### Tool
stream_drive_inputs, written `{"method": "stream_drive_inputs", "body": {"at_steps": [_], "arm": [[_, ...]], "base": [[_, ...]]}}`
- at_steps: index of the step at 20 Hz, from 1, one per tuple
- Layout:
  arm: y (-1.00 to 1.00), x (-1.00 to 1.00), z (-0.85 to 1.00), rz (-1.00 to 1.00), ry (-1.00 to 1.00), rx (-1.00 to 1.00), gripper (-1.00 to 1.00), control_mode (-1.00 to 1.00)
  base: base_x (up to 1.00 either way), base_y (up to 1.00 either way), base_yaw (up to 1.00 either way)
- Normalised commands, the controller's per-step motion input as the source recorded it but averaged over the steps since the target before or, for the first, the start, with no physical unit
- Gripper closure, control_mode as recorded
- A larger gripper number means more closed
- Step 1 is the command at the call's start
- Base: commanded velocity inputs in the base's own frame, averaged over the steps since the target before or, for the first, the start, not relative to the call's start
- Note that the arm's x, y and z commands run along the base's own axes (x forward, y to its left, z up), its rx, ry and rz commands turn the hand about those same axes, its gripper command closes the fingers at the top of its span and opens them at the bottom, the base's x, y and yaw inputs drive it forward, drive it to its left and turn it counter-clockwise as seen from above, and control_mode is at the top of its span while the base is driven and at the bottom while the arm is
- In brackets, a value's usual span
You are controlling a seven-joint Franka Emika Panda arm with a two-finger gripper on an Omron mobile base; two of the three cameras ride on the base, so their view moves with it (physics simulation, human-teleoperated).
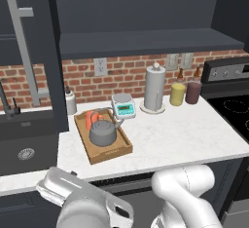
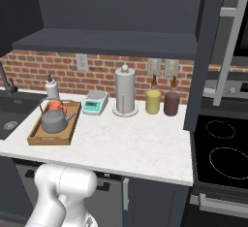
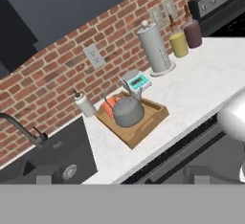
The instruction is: Pick the kettle from the counter and place it on the tray. Then pick the mug from the cabinet and place it on the tray. Then close the cabinet doors.
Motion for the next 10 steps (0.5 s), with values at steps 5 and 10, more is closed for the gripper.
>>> {"method": "stream_drive_inputs", "body": {"at_steps": [5,10], "arm": [[0.49,0.21,0.02,-0.07,-0.22,0.0,-1.0,-1.0],[0.36,0.44,0.11,-0.04,-0.15,0.0,-1.0,-1.0]], "base": [[0.0,0.0,0.0],[0.0,0.0,0.0]]}}
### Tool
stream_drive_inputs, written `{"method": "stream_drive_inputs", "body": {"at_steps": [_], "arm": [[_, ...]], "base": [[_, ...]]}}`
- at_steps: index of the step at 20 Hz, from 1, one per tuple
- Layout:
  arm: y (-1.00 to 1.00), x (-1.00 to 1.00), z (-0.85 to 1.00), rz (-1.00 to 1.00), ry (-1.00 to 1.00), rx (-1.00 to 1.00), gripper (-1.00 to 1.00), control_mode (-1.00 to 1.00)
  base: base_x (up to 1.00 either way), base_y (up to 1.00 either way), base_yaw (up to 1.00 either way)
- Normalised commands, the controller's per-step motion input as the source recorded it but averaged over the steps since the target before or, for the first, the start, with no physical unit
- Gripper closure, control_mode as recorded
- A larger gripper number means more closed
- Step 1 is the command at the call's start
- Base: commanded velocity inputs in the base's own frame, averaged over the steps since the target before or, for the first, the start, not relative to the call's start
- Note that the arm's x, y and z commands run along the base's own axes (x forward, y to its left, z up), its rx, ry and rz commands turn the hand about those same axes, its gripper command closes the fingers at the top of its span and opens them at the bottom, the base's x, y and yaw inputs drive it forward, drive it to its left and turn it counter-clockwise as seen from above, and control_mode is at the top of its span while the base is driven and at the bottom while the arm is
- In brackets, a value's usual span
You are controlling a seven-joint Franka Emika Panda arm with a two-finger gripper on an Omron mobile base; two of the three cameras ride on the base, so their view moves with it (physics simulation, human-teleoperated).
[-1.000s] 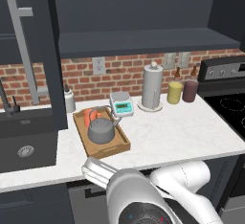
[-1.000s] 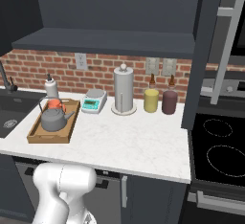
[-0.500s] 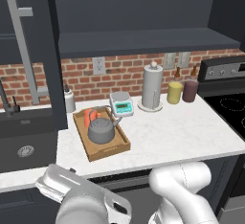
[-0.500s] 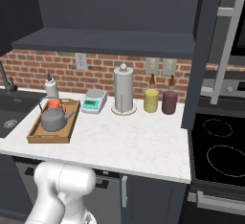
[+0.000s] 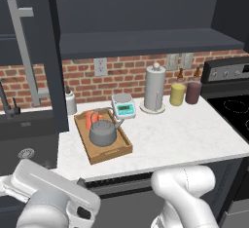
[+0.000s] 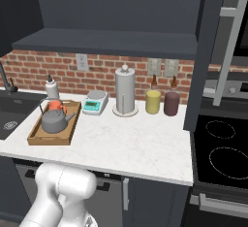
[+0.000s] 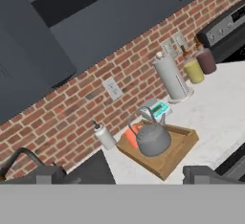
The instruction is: Pick the kettle from the counter and place it on the tray. Then pick the mug from the cabinet and place it on the tray. Then close the cabinet doors.
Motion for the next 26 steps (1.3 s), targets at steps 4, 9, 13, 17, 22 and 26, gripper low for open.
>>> {"method": "stream_drive_inputs", "body": {"at_steps": [4,9,13,17,22,26], "arm": [[0.22,0.49,0.07,0.0,-0.11,0.0,-1.0,-1.0],[0.15,0.43,0.09,-0.01,-0.08,0.0,-1.0,-1.0],[0.16,0.33,0.04,-0.04,-0.04,0.0,-1.0,-1.0],[0.16,0.27,0.08,-0.07,-0.03,0.0,-1.0,-1.0],[0.23,0.2,0.09,-0.13,-0.03,0.0,-1.0,-1.0],[0.33,0.13,0.0,-0.19,-0.06,0.0,-1.0,-1.0]], "base": [[0.0,0.0,0.0],[0.0,0.0,0.0],[0.0,0.0,0.0],[0.0,0.0,0.0],[0.0,0.0,0.0],[0.0,0.0,0.0]]}}
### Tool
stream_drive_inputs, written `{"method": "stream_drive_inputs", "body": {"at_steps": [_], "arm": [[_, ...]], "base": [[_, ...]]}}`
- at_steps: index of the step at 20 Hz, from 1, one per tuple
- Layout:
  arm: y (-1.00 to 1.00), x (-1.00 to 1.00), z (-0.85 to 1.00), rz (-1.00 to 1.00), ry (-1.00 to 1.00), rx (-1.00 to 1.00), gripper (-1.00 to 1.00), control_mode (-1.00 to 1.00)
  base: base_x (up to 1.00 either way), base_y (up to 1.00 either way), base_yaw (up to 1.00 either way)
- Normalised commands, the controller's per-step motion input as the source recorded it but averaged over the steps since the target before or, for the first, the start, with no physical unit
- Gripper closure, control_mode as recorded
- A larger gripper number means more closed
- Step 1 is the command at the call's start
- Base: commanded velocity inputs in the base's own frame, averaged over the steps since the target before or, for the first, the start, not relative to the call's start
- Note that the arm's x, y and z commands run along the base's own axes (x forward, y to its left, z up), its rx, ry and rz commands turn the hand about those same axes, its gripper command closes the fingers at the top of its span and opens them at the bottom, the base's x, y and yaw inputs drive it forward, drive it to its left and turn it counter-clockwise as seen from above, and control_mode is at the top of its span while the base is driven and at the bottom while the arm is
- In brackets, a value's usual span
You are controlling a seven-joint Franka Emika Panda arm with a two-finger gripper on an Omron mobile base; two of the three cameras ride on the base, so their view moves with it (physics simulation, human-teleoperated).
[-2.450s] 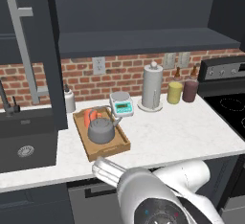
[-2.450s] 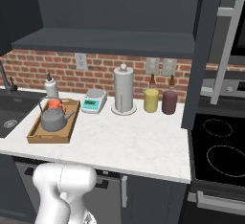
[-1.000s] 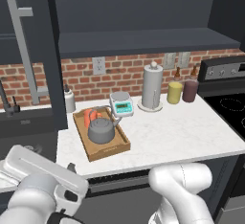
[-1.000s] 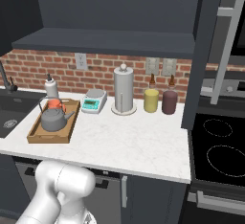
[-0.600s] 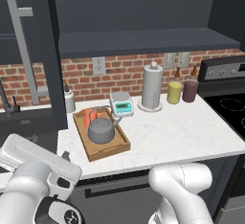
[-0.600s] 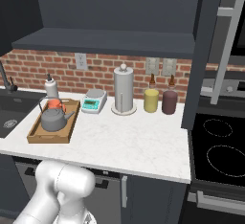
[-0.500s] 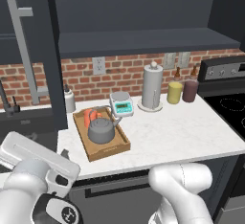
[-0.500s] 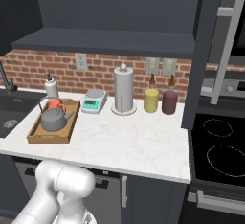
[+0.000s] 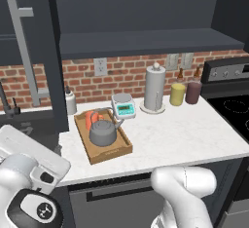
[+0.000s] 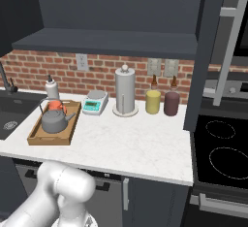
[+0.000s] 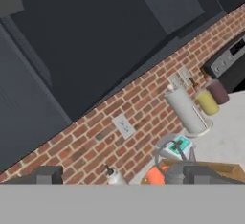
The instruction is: Pick the kettle from the counter and place it on the tray. Then pick the mug from the cabinet and place it on the tray. Then close the cabinet doors.
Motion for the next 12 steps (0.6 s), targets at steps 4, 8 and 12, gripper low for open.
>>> {"method": "stream_drive_inputs", "body": {"at_steps": [4,8,12], "arm": [[0.34,0.2,0.0,-0.19,-0.09,0.0,-1.0,-1.0],[0.32,0.28,0.0,-0.16,-0.1,0.0,-1.0,-1.0],[0.25,0.28,0.0,-0.14,-0.07,0.0,-1.0,-1.0]], "base": [[0.0,0.0,0.0],[0.0,0.0,0.0],[0.0,0.0,0.0]]}}
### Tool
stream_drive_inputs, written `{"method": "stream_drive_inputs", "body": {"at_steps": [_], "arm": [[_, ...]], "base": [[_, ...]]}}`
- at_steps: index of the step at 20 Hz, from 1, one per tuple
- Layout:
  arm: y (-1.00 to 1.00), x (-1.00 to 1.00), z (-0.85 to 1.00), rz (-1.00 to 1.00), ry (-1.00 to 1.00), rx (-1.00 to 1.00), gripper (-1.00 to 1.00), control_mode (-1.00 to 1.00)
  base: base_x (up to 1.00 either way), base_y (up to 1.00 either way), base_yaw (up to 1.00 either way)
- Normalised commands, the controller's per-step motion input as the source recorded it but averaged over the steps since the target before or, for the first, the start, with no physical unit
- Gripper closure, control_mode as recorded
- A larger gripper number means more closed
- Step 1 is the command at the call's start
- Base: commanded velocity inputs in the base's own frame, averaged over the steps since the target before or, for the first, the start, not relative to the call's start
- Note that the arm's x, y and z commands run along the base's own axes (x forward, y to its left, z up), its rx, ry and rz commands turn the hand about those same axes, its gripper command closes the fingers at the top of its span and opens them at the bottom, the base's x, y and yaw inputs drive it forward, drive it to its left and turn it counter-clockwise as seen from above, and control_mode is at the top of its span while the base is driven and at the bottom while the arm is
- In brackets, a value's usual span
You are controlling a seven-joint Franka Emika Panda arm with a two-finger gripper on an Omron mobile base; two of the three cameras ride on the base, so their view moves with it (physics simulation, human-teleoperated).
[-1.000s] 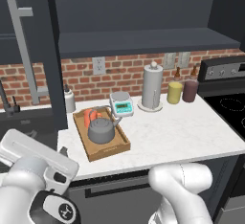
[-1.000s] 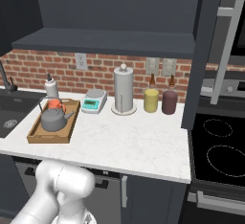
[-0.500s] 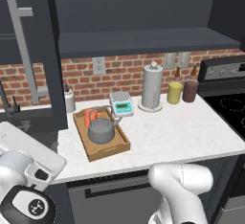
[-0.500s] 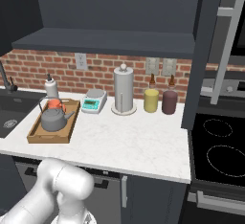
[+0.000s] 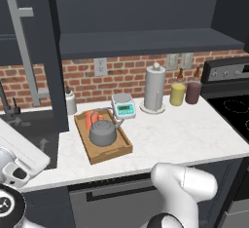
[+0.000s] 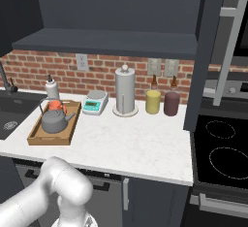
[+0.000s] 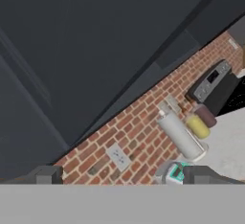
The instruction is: Pick the kettle from the counter and place it on the tray. Then pick the mug from the cabinet and place it on the tray. Then close the cabinet doors.
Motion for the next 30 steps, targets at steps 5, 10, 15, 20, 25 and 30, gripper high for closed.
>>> {"method": "stream_drive_inputs", "body": {"at_steps": [5,10,15,20,25,30], "arm": [[0.1,0.21,0.01,-0.13,-0.06,0.0,-1.0,-1.0],[0.0,0.24,0.08,-0.12,-0.04,0.0,-1.0,-1.0],[0.0,0.36,0.17,-0.1,-0.04,0.0,-1.0,-1.0],[0.0,0.32,0.25,-0.09,-0.03,0.0,-1.0,-1.0],[-0.1,0.11,0.29,-0.09,-0.04,0.0,-1.0,-1.0],[-0.24,0.02,0.25,-0.08,-0.04,0.0,-1.0,-1.0]], "base": [[0.0,0.0,0.0],[0.0,0.0,0.0],[0.0,0.0,0.0],[0.0,0.0,0.0],[0.0,0.0,0.0],[0.0,0.0,0.0]]}}
